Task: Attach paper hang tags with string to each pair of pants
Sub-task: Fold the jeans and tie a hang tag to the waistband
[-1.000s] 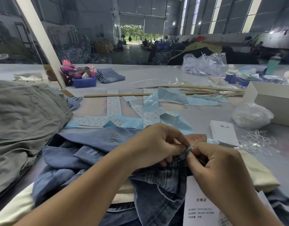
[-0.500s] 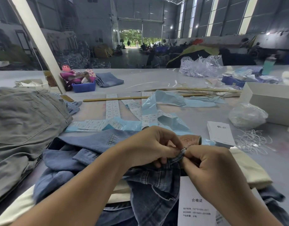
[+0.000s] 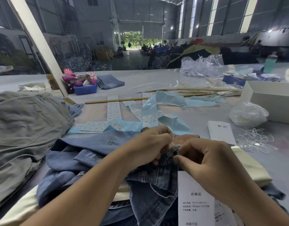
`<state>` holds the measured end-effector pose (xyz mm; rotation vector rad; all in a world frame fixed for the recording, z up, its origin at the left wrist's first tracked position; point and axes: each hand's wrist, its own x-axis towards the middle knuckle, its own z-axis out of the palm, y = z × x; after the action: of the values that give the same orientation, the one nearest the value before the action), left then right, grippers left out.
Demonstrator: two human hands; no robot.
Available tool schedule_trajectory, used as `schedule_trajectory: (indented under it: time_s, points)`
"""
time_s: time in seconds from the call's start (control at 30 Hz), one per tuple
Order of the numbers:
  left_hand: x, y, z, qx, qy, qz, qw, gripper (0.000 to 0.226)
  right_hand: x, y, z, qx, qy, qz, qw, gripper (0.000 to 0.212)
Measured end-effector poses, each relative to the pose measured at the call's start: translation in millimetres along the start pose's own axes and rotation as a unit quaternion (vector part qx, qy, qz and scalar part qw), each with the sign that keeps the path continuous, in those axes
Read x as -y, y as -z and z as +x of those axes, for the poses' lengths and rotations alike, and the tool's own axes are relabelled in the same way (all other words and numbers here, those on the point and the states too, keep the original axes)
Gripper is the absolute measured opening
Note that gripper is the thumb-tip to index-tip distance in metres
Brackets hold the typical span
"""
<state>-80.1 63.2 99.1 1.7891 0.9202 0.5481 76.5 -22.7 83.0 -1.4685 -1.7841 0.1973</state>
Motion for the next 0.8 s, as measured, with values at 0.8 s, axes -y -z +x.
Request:
schedule_trajectory:
  time_s: [0.8]
  points:
    - [-31.1,-33.0,-2.7,-0.031,-0.133,0.055,0.989,0.014,-8.2,40.7,4.1,-0.001,-0.124,0.247,0.961,0.041]
